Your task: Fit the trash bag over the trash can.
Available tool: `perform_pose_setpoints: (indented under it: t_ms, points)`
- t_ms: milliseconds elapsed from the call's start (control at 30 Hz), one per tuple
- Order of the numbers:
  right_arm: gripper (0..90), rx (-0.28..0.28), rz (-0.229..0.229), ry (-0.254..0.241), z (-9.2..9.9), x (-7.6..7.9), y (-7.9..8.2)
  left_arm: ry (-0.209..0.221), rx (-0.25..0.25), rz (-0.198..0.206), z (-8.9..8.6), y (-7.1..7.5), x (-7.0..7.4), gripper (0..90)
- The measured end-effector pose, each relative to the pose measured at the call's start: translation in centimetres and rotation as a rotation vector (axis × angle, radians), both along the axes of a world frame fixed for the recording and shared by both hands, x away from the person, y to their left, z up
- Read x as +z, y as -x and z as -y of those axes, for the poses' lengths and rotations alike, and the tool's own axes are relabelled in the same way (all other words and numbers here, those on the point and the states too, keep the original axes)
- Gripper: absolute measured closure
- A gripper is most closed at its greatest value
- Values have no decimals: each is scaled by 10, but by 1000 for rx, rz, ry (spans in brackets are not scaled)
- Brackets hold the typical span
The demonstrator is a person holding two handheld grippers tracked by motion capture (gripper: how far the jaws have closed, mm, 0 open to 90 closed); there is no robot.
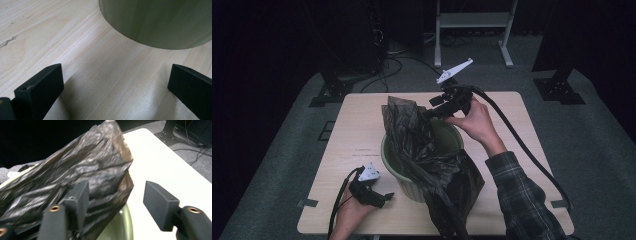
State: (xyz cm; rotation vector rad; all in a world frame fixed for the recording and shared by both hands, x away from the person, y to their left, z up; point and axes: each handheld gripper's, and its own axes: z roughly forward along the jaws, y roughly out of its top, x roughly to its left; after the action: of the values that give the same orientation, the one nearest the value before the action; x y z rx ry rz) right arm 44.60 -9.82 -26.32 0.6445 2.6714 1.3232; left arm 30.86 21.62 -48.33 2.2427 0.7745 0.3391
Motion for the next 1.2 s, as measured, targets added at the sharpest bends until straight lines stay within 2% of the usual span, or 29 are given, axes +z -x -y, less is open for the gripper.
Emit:
perform_pose_setpoints:
  t_ms: [167,233,267,300,400,533,767,867,900,933,1067,1200]
  points:
    - [471,-5,-35,-1,-8,-8,-19,0,0,0,0,0,0,0]
    - [557,4,-57,3,-11,-14,-24,0,0,0,0,0,0,0]
    - [614,7,-51,11,-12,-15,-24,-1,-1,0,0,0,0,0]
    - [695,18,-50,12,-13,-16,-23,0,0,0,0,0,0,0]
    - [819,51,-13,0,-13,-16,-14,-1,-1,0,0,0,0,0]
    - [890,99,-12,10,-12,-15,1,-2,-1,0,0,0,0,0]
    - [894,195,-51,146,-27,-27,26,-1,0,0,0,0,0,0]
    - [891,215,-56,195,-33,-33,32,-1,-1,0,0,0,0,0]
    - [883,223,-62,206,-34,-34,33,-2,-1,0,0,0,0,0]
    - [825,229,-64,213,-34,-35,33,-1,0,1,0,0,0,0]
    - [642,211,-58,177,-28,-26,35,-1,-1,0,0,0,0,0]
    - [571,173,-24,123,-17,-13,33,-2,-1,1,0,0,0,0]
